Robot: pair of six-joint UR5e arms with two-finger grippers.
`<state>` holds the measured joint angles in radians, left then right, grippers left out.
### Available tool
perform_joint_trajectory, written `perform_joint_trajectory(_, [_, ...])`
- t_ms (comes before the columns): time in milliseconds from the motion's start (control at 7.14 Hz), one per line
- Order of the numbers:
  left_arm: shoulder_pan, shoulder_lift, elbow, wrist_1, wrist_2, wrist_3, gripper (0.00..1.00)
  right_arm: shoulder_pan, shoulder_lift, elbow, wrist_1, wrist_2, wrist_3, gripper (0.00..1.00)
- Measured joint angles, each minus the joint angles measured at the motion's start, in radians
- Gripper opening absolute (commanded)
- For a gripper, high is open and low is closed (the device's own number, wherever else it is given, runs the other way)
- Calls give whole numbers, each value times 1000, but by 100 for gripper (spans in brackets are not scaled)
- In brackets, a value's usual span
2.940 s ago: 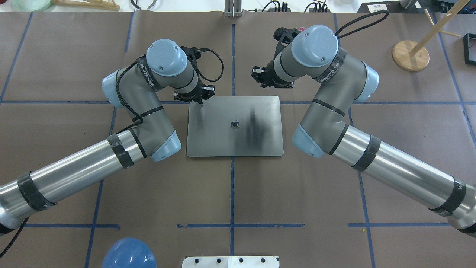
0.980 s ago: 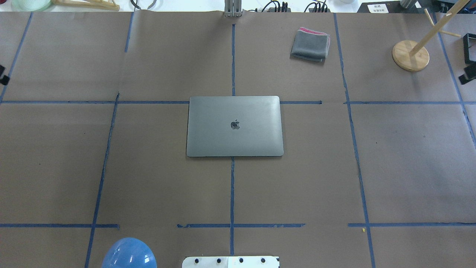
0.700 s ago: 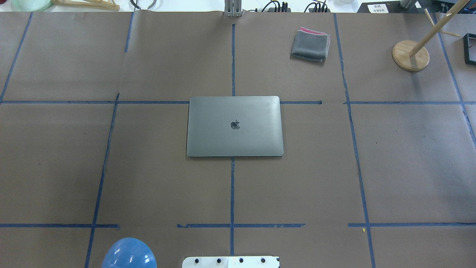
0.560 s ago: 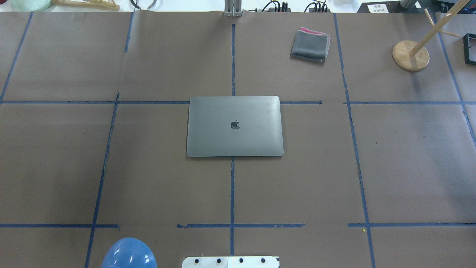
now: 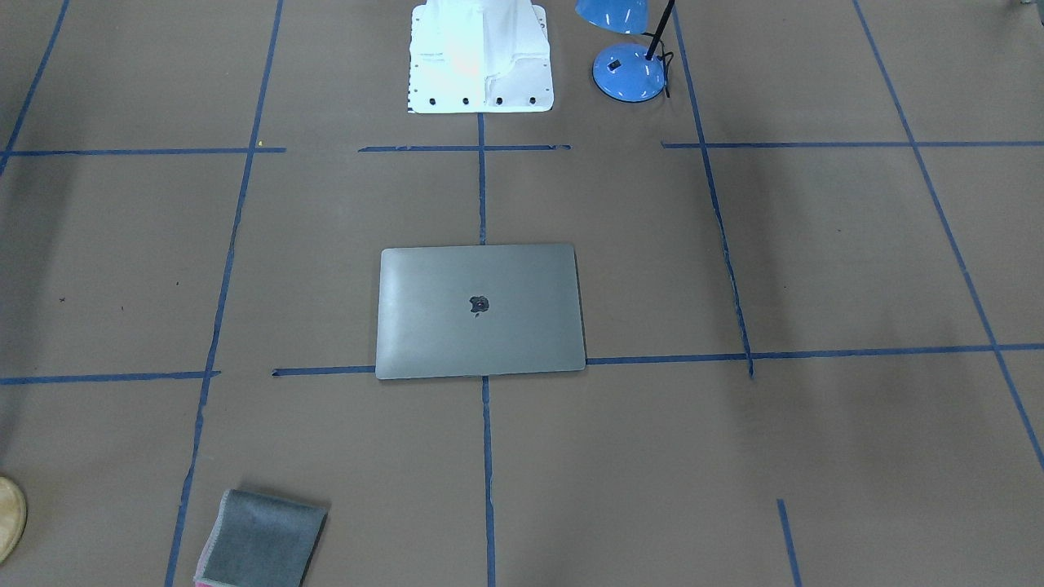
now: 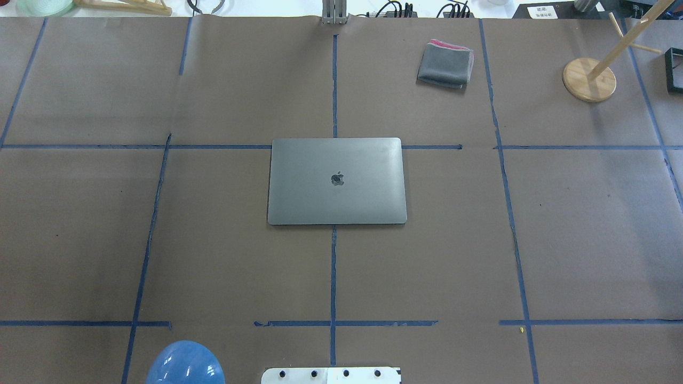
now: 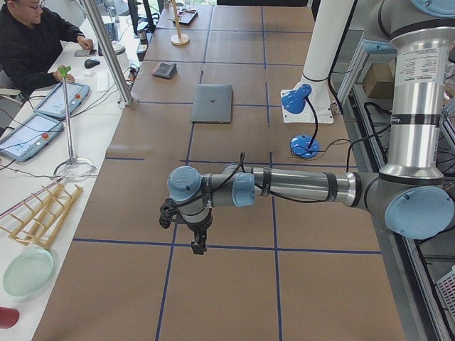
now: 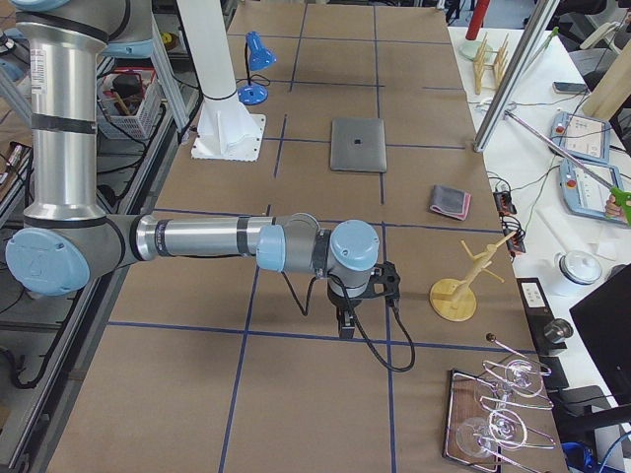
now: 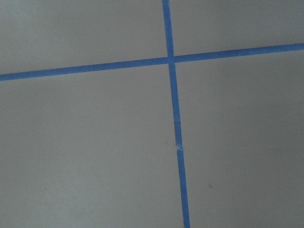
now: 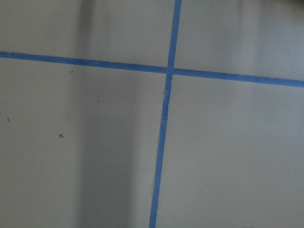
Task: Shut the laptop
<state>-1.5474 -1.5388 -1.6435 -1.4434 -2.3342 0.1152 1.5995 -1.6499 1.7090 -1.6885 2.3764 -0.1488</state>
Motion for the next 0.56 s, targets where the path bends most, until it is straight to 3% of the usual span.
perform_joint_trajectory(560, [-52,25,2,3,0,-2,100,9,-1,-48,-6,5,9,100])
